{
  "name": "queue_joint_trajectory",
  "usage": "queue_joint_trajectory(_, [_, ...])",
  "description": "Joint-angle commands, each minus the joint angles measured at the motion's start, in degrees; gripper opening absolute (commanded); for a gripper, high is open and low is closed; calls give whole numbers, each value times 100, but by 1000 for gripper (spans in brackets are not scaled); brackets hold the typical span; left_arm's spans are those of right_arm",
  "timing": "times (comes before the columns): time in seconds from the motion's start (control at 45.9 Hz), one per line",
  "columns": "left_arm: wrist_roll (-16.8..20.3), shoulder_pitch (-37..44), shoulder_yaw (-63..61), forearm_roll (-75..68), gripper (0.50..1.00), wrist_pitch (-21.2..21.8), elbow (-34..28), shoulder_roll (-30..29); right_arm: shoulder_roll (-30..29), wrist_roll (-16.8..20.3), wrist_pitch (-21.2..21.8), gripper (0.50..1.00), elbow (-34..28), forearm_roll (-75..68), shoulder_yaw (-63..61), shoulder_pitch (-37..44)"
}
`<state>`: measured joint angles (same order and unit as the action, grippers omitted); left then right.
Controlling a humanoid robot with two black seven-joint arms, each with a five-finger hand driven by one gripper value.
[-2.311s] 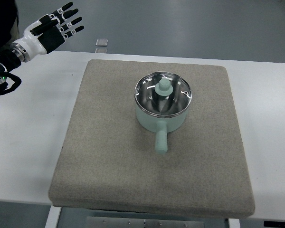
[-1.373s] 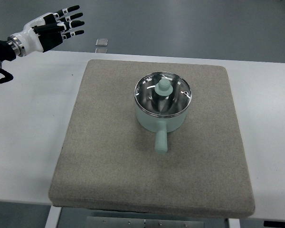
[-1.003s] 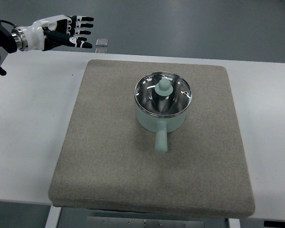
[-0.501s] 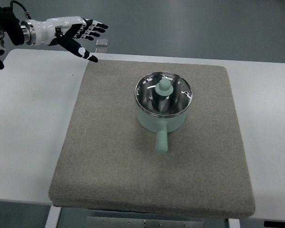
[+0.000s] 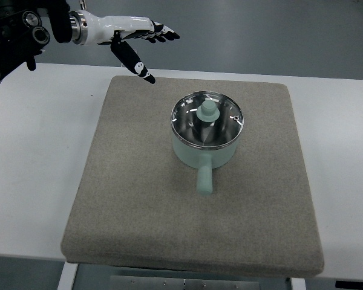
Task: Place lid left of pot with left hand
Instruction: 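Lower the left hand over the lid and close fingers on the green knob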
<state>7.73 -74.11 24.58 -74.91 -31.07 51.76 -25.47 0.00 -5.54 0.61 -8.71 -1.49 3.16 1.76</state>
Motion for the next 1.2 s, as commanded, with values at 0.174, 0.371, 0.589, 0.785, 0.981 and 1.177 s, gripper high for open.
queue_joint_trajectory(0.174, [0,-130,-32,-393,994,-22,264,393,0,0,0,924,1,0,0,8])
queue_joint_trajectory(0.371, [0,-288,-322,-551,994,-31,423,745,0,0,0,924,1,0,0,0])
queue_joint_trajectory(0.589, [-9,-368,-410,-1033,994,-31,423,1096,0,0,0,924,1,0,0,0])
queue_joint_trajectory(0.785, [-9,-359,-401,-1676,992,-40,423,1264,0,0,0,924,1,9,0,0])
queue_joint_trajectory(0.981, [-9,-350,-489,-1676,971,-48,484,1272,0,0,0,924,-8,0,0,0])
queue_joint_trajectory(1.177, [-9,-350,-542,-1685,832,-75,564,1264,0,0,0,924,-8,0,0,0])
